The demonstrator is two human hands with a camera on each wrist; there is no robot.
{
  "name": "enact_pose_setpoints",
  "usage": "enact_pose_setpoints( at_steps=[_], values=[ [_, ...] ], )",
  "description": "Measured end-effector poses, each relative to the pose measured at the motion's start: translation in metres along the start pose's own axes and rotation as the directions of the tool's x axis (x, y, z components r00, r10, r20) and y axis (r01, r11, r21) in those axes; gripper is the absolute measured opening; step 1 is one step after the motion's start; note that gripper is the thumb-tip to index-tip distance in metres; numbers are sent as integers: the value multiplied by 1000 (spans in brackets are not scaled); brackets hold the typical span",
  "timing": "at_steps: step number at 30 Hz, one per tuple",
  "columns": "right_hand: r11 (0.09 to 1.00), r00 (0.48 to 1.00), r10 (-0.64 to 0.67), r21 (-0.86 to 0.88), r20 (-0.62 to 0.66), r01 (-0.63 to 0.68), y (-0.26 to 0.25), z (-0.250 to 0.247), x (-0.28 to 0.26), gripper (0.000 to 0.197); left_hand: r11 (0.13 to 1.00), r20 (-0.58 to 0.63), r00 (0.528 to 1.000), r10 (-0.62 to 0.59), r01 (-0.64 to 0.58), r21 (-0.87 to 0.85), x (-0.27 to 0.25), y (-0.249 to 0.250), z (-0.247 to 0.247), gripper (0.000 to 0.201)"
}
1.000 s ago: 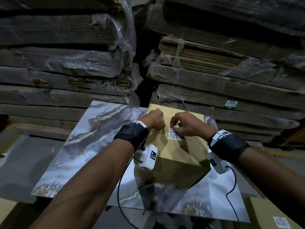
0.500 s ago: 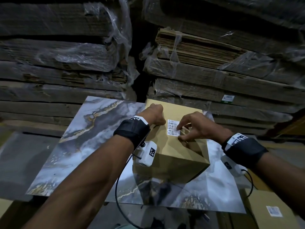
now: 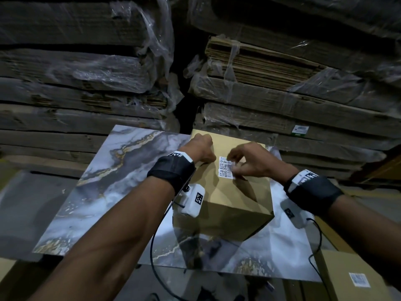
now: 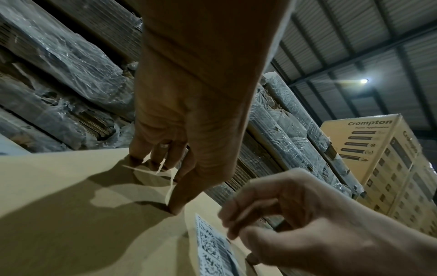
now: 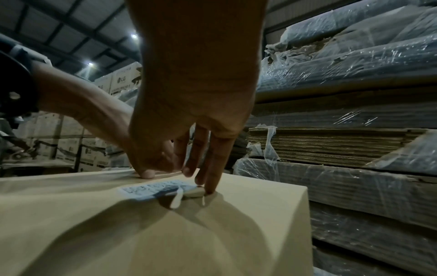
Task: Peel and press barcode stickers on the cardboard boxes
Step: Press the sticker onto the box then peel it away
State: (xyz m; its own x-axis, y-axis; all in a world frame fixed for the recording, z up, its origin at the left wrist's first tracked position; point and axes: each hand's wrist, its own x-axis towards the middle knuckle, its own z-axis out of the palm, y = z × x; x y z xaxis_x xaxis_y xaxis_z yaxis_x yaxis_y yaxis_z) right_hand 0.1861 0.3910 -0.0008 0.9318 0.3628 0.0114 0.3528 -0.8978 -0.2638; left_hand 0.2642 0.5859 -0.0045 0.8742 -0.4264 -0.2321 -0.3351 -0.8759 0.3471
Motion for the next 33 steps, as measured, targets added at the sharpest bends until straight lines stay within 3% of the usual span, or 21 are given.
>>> enact_pose_setpoints(
  at_steps=[5,10,16,26,33],
  values=[
    [999,999,-18,29,44,16,-10,9,31,47,1000,-10,1000,-10,10,-3,5,-3,2,51],
    [990,990,-81,-102,119,93,-18,21,37,50,1000,0,1000,-9,9,-28,9,-7,3,35],
    [983,987,-144,-103,75,151,-3,28,26,50,999,-45,999,-15,13,-39,13,-9,11,49],
    [980,990,-123,-145,76,133,-2,32,27,79,1000,-42,999,2,-3,-20,14,-9,11,32],
    [989,989,-130,-59,75,134,-1,26,31,86,999,-64,998,20,-23,-40,23,-17,16,41]
  ],
)
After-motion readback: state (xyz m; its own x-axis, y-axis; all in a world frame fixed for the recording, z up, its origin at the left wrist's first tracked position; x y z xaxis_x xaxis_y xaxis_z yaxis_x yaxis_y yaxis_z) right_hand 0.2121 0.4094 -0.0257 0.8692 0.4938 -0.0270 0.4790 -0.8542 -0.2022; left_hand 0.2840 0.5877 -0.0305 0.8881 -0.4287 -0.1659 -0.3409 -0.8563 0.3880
